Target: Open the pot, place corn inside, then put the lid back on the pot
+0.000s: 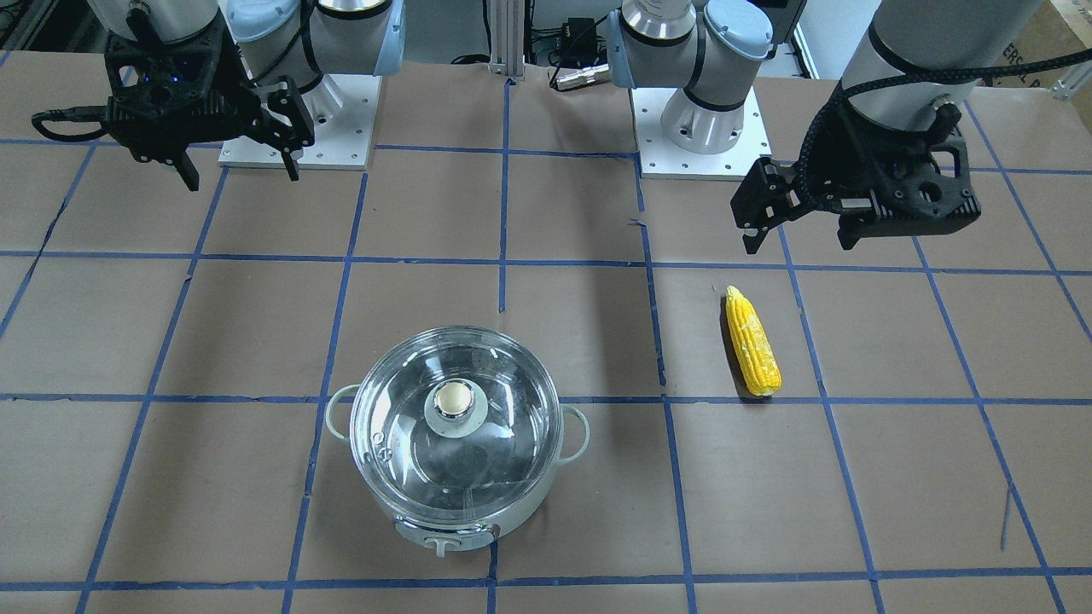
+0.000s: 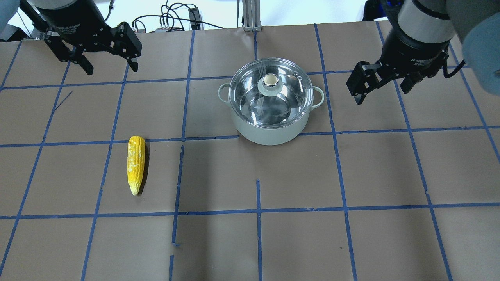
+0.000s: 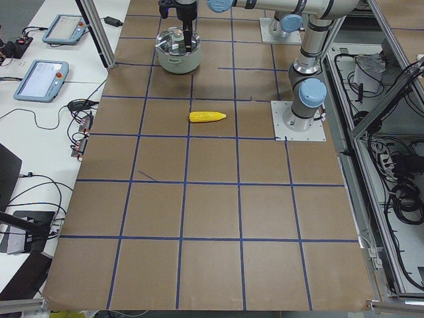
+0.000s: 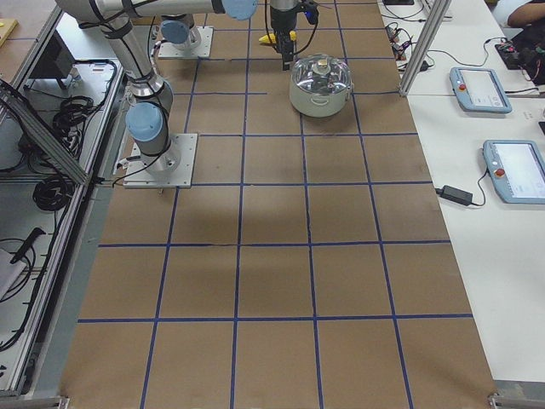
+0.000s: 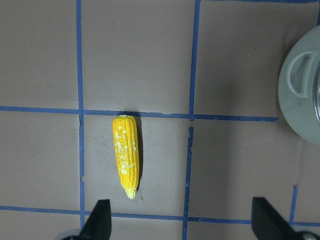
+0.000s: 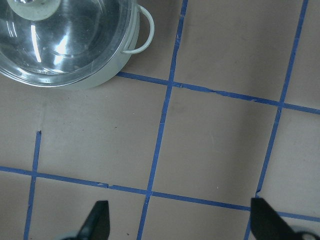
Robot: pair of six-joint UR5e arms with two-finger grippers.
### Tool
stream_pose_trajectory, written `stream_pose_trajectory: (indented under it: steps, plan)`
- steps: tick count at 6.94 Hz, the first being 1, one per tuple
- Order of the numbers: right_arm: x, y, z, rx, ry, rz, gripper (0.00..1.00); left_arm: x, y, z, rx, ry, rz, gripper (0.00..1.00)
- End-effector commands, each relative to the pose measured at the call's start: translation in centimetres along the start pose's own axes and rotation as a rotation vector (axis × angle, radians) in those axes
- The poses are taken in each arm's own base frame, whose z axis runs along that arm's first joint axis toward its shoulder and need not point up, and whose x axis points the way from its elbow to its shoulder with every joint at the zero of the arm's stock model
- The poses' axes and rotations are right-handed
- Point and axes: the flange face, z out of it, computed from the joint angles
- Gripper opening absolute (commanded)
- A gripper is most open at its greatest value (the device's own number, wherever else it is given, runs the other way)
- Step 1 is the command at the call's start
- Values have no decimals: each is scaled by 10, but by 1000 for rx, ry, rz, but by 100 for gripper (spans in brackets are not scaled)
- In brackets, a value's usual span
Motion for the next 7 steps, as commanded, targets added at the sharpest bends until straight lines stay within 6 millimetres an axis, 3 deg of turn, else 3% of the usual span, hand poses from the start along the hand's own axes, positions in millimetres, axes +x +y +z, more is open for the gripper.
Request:
stream_pose_trajectory:
  steps: [1,3,4,5,7]
  plan:
    - [0,-1,1,2,1,-7,100,0,-2,3,-6,0,0,100]
    - [-6,-4,2,4,-7,-9,100,0,-2,3,-6,0,0,100]
    - [-17,-21,12,28,-4,-34,100,0,-2,3,-5,0,0,100]
    - [-45,-43,27,30,-1,-57,100,0,-2,2,-3,0,0,100]
    - [-117,-113,47,52,-4,-51,99,0,-2,2,-3,0,0,100]
